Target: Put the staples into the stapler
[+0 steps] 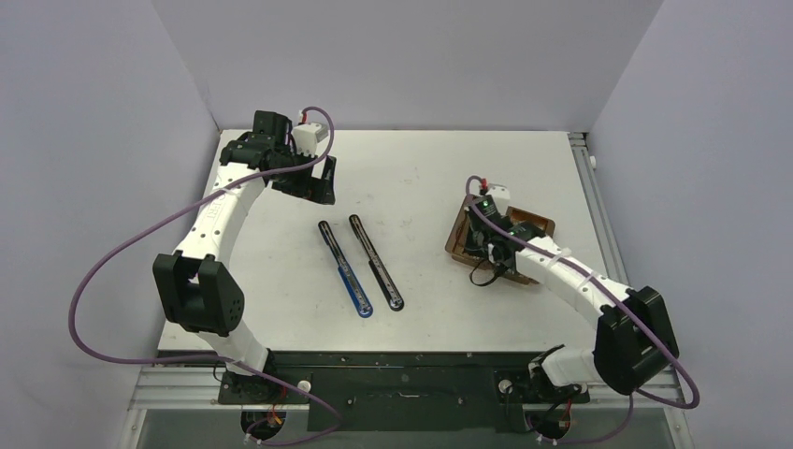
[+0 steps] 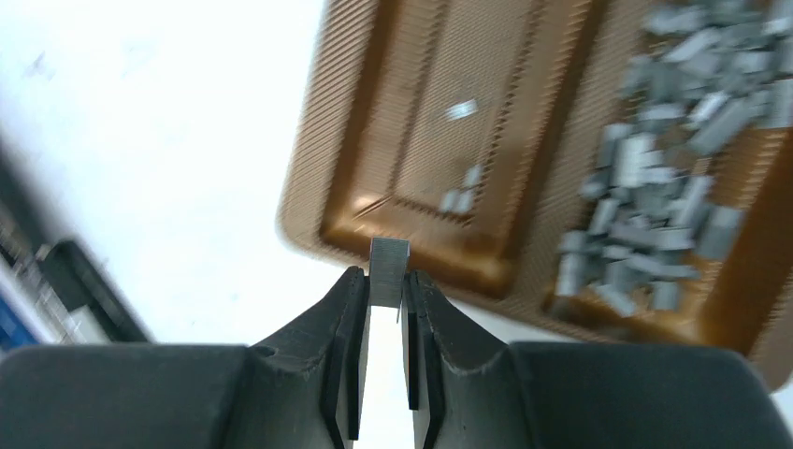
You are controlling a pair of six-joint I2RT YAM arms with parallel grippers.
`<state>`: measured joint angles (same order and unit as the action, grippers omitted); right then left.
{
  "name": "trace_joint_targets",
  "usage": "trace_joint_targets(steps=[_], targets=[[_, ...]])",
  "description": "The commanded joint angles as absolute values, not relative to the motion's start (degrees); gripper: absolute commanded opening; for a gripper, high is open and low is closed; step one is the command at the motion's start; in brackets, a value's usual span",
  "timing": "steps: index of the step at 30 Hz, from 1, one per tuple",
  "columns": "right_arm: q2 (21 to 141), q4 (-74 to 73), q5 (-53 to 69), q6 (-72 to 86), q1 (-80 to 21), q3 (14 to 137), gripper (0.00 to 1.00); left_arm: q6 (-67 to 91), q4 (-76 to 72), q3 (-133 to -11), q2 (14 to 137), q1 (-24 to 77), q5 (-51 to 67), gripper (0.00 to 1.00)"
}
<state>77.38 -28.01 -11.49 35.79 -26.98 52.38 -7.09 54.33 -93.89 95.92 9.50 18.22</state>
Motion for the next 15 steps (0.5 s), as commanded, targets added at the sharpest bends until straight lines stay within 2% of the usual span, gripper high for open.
trace_joint_targets(steps=[1,7,15], targets=[[78.95,-31.21,-9.75,39.38,-35.05,55.36,0.13,-6.68,54.58,-96.17,93.87,9.04,18.5,0.96],[86.6,-28.85,-8.1,40.25,-42.8,56.42,0.12,-6.51,54.74,-96.57,93.95,9.02,18.51,0.96],[93.2,-24.03,-5.75,38.79,-44.04,54.99,0.12,-6.84,55.01,-96.91,93.87,9.05,17.95,0.96]])
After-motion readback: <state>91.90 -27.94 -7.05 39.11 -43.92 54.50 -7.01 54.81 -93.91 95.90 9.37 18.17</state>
